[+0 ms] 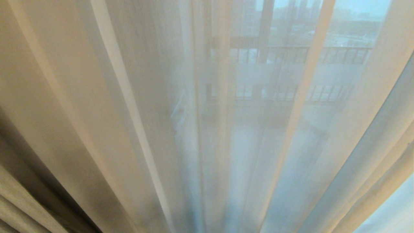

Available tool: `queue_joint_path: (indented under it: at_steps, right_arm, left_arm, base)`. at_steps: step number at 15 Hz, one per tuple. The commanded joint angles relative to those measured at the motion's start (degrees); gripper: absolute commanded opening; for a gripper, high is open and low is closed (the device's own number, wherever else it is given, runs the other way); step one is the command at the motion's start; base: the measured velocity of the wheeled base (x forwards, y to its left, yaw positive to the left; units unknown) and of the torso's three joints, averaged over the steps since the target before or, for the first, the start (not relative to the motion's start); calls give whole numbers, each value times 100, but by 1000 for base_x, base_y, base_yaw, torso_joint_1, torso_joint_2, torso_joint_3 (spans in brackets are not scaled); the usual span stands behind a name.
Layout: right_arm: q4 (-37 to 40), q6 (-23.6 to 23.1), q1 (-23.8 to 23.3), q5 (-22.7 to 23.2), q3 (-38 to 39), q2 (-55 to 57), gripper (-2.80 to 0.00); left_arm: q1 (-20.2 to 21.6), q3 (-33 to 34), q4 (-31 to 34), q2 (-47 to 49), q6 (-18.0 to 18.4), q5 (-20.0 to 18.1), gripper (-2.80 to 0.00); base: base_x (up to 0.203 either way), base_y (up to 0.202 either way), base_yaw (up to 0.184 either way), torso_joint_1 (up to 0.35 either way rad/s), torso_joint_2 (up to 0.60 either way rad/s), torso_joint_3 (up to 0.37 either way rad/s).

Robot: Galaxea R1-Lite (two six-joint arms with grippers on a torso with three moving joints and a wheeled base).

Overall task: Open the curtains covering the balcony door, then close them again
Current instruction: Close the outer curtains on both sides

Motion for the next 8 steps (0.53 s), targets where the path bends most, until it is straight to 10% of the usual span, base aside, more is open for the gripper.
queue_joint_path:
  at_steps: [1, 8]
  right_arm:
    - [-1, -5, 5, 4, 0, 7, -280]
    - [-1, -5, 5, 4, 0, 7, -280]
  left_arm:
    - [-2, -746, 3, 1242, -25, 147, -280]
    - [89, -2860, 1, 3916, -262, 2035, -280]
  base:
    - [0, 0, 0, 0, 0, 0]
    - [0, 0, 0, 0, 0, 0]
